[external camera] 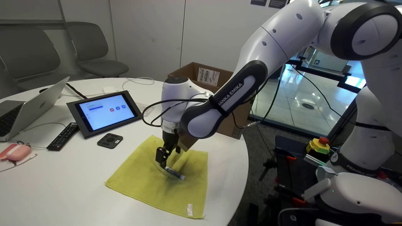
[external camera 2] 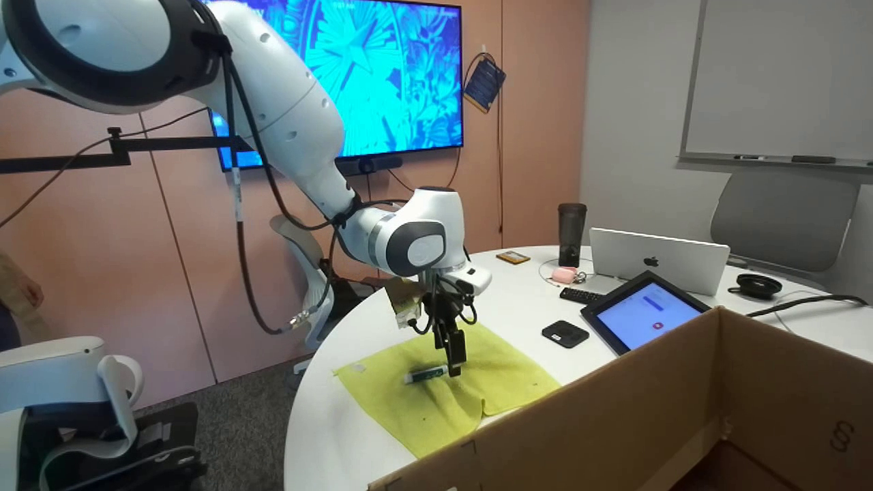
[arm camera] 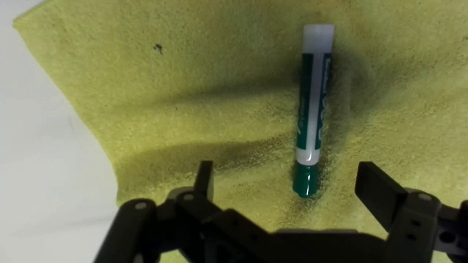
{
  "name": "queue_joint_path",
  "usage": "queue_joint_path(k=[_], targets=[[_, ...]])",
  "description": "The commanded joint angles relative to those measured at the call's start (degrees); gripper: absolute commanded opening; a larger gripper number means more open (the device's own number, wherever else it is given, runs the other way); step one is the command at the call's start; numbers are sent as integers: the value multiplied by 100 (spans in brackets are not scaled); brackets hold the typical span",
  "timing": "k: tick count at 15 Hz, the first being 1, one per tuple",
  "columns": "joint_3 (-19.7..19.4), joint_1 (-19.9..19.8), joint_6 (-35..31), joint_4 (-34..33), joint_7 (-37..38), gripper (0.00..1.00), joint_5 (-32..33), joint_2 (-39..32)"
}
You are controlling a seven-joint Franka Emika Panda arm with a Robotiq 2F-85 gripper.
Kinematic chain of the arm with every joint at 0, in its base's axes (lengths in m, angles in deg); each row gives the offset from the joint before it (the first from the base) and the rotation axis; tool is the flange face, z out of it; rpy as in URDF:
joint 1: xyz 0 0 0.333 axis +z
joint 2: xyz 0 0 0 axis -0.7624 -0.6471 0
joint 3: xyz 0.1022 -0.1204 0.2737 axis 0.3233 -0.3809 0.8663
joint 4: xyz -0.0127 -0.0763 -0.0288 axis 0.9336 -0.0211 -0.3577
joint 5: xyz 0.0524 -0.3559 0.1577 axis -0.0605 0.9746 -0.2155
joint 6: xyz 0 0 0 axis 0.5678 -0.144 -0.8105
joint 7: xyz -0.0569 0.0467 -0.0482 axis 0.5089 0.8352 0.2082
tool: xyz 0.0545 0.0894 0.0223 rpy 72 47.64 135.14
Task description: Put the marker on the towel then put the towel in the box
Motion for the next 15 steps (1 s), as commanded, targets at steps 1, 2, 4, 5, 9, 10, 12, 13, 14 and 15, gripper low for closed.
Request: queue_joint_path(k=[1, 2, 4, 5, 9, 10, 12, 13, 14, 15], targets=[[19, -140, -421, 712, -65, 100, -162, 575], [3, -162, -491, 831, -28, 100, -190, 638], [-19, -254, -654, 1120, 28, 100, -296, 763], [-23, -311, -737, 1257, 46, 100, -377, 787], [-18, -483, -970, 1584, 130, 100, -771, 699], [-10, -525, -1043, 1639, 118, 100, -856, 648], [17, -615, -1169, 1702, 83, 100, -1029, 543], [31, -661, -1219, 1723, 53, 100, -1103, 498], [50, -709, -1305, 1750, 13, 100, -1182, 463], [62, -744, -1353, 1776, -16, 100, -1238, 437]])
